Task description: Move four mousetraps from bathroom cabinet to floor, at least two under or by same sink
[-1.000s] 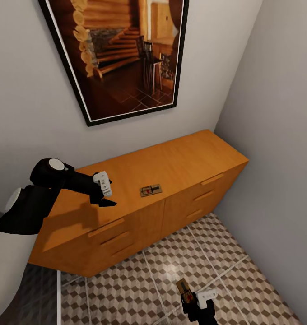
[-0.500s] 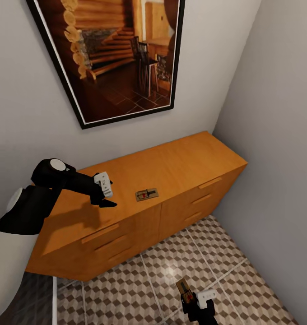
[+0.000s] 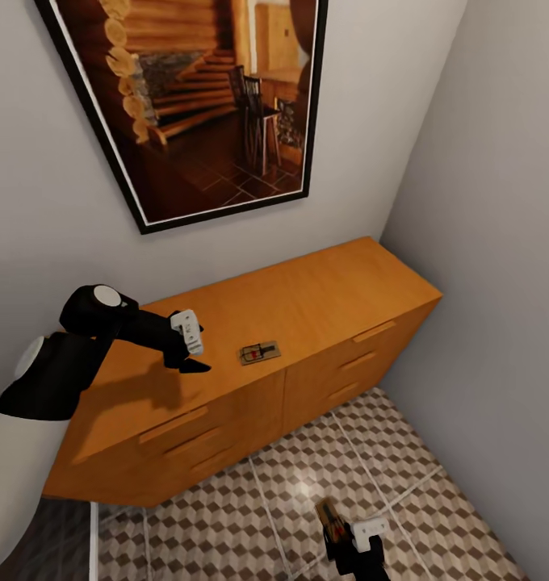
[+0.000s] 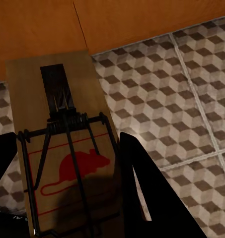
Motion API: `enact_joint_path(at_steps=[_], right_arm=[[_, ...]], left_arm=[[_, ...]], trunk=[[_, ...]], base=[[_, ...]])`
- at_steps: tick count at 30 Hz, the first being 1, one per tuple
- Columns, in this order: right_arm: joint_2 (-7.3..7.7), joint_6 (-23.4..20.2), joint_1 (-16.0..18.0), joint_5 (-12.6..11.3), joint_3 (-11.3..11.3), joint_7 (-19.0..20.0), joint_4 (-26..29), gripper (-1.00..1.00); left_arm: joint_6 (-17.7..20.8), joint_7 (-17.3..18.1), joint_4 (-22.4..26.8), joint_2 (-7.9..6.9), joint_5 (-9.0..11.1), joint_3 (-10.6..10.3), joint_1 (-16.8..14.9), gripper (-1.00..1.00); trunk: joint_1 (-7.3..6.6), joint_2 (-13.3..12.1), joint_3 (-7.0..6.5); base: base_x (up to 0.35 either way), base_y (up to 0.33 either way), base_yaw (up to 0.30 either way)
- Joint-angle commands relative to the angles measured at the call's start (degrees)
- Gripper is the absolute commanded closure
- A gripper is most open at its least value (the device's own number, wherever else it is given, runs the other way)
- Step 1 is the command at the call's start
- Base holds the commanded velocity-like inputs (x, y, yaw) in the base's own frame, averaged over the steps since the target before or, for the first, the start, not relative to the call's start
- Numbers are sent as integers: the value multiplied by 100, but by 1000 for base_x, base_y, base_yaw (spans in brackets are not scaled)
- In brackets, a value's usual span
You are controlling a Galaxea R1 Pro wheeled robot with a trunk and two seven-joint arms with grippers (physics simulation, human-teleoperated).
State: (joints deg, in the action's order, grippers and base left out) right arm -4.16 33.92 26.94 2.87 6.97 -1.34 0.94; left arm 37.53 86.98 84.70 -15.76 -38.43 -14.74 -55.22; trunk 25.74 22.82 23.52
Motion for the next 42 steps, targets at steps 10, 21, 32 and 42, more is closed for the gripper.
enact_joint_path(at_steps=[10, 21, 32, 42], right_arm=[[-6, 18, 5, 20, 6, -15, -7, 100], [-6, 18, 5, 20, 6, -15, -6, 100], [-6, 18, 5, 20, 6, -15, -7, 100], [-6, 18, 5, 20, 6, -15, -7, 100]], left_arm=[[61, 39, 3, -6, -41, -54, -6, -100], [61, 39, 3, 2, -41, -64, -6, -100], [61, 39, 1, 43, -41, -90, -6, -100], [61, 39, -6, 73, -58, -115, -6, -100]], trunk=[[5, 9, 9], [5, 9, 9], [5, 9, 9], [5, 9, 9]], base=[[70, -39, 0], [1, -47, 0], [28, -27, 0], [45, -37, 0]])
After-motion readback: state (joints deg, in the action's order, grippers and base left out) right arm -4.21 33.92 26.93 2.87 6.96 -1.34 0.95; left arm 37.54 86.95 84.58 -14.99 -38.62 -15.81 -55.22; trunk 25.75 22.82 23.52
